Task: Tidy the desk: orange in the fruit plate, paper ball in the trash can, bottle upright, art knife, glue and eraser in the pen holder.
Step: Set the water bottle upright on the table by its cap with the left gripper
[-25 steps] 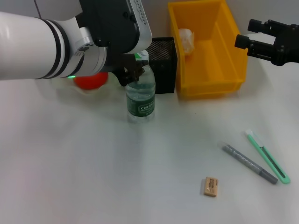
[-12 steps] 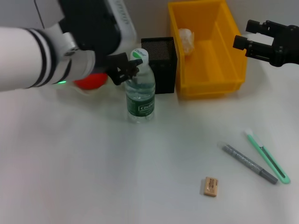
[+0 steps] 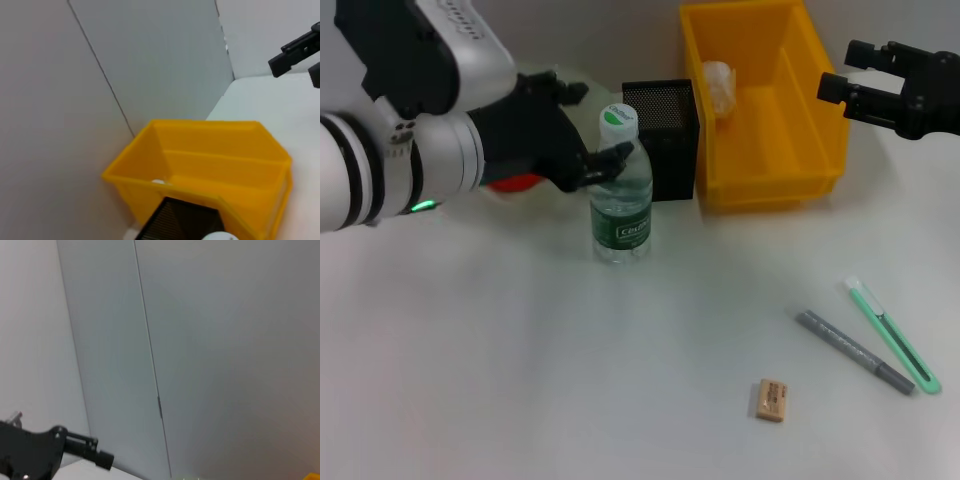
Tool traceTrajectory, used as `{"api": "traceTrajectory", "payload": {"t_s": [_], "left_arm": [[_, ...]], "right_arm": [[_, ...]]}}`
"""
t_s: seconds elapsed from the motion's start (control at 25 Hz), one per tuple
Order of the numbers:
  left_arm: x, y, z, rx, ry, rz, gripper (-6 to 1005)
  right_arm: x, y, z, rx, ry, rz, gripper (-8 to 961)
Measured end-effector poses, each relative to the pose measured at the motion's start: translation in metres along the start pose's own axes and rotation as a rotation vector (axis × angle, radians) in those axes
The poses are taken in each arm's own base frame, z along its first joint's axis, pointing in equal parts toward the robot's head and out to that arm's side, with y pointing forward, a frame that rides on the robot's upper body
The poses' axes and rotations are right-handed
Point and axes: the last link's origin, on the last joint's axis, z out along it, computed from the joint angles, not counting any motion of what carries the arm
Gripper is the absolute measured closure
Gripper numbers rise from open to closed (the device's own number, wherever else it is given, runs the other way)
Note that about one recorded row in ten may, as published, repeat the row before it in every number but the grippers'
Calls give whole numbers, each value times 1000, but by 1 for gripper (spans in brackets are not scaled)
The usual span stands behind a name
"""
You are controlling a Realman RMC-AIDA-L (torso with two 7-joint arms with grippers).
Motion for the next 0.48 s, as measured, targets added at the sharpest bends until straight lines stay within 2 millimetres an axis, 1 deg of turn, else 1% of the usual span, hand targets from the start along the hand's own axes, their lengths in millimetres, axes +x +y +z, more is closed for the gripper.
{"api": "traceTrajectory", "payload": {"t_s": [0.04, 0.12, 0.24, 0.28, 0.32, 0.48], "left_arm": [[-6, -2, 2, -19, 9, -34, 339], [-11, -4, 6, -43, 10, -62, 259], [-10, -6, 11, -59, 4, -69, 252], [-9, -7, 19, -89, -15, -74, 250], [-9, -7, 19, -89, -15, -74, 247], [-14, -8, 41, -143, -62, -112, 246]], "right_arm": [[0, 0, 0, 0, 0, -1, 247], [-1, -1, 1, 0, 0, -3, 247], [-3, -1, 2, -4, 1, -8, 247], [-3, -1, 2, -6, 3, -9, 247], [-3, -1, 2, -8, 5, -10, 247], [-3, -1, 3, -8, 8, -11, 248]]}}
